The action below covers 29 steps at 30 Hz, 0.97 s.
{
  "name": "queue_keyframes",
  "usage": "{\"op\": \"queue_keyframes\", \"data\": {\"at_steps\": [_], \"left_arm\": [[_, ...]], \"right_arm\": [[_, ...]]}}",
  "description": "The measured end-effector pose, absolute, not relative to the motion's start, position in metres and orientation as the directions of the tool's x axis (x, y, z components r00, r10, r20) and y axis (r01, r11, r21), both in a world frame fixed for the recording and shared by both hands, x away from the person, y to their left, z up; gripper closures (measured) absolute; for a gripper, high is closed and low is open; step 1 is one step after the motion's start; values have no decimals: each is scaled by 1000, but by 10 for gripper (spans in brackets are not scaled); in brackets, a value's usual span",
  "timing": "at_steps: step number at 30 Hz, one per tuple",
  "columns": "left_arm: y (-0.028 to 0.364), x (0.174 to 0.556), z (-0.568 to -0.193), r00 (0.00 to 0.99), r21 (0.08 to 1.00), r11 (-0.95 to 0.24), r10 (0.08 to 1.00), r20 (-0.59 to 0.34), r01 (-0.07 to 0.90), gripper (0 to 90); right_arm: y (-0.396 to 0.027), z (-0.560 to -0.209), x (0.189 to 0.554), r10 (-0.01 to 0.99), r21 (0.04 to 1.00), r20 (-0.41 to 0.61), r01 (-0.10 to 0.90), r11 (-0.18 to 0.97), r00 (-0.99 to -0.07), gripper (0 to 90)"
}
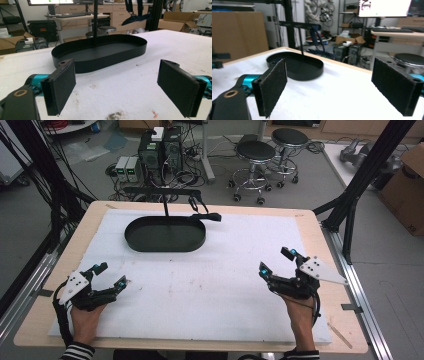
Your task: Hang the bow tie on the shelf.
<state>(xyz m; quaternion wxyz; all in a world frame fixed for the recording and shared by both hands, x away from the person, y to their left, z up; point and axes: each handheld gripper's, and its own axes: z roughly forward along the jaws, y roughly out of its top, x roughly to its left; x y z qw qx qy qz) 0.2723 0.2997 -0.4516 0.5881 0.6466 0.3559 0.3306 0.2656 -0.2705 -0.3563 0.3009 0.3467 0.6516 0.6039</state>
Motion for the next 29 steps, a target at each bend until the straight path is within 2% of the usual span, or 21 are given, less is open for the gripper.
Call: {"op": "queue_keyframes", "data": {"at_steps": [6, 13, 17, 24, 29], "left_arm": [[300, 272, -452, 528, 996, -56, 849, 10, 71, 155], [299, 272, -452, 526, 996, -57, 850, 11, 70, 155], [299, 272, -452, 527, 996, -63, 850, 17, 70, 155], [299, 272, -452, 526, 995, -66, 850, 19, 69, 155], [299, 272, -452, 527, 996, -67, 850, 22, 66, 155]], "right_arm": [[-272, -394, 258, 854, 997, 17, 73, 24, -520, 117], [-257, -434, 259, 878, 995, -32, 67, 72, -477, 117], [-252, -450, 263, 880, 988, -45, 112, 110, -472, 117], [-249, -451, 262, 879, 985, -75, 102, 139, -471, 117], [-251, -451, 263, 884, 988, -51, 108, 114, -464, 117]]}}
